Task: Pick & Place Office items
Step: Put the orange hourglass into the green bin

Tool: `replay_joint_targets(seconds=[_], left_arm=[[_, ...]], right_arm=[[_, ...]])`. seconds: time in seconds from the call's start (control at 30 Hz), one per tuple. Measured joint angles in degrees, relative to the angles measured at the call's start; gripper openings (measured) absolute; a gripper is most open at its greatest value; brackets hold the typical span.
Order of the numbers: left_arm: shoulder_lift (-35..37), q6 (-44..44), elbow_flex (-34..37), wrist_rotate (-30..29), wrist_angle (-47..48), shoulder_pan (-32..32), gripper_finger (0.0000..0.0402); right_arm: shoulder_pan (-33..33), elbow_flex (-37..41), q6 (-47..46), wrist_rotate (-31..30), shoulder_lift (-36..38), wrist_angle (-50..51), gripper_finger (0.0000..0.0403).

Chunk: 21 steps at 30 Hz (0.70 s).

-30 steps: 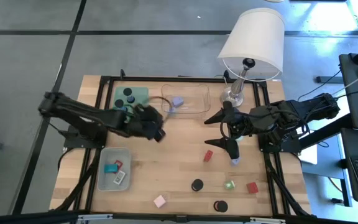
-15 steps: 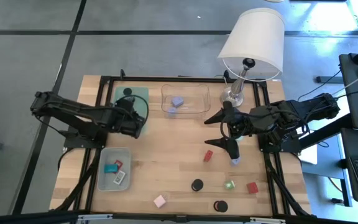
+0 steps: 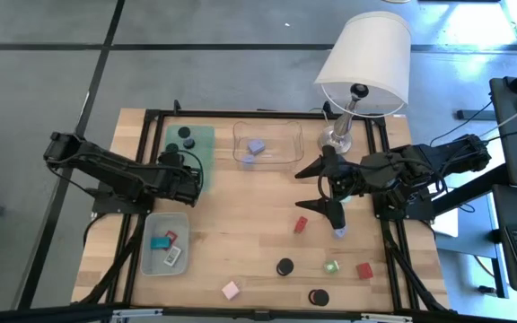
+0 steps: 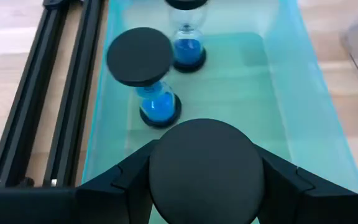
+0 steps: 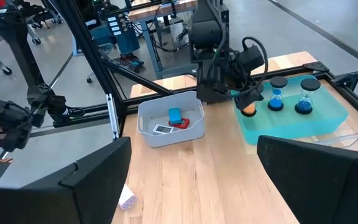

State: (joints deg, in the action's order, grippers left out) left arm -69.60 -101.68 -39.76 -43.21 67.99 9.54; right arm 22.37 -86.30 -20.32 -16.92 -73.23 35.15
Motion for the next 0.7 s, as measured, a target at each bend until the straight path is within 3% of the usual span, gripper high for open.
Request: replay_joint_targets(seconds=[0.17,0.4,0.7], left_arm=[[-0.02,-1.11,2.34,-0.84,-0.07,0.0,0.0202],[-0.02,-1.3,4.04,-0.96,-0.74,0.0,0.0255],[-0.02,0.56,0.3,-0.71,2.23,0.0,0.024]], right_arm=[[0.0,0.0,0.0,-0.05,0.0,-0.02,0.0351],[0.0,0.0,0.0,-0.18,-0.1,-0.04,0.0351],[-0.2,0.0,0.0,-0.6,-0.24,-0.04,0.0351]])
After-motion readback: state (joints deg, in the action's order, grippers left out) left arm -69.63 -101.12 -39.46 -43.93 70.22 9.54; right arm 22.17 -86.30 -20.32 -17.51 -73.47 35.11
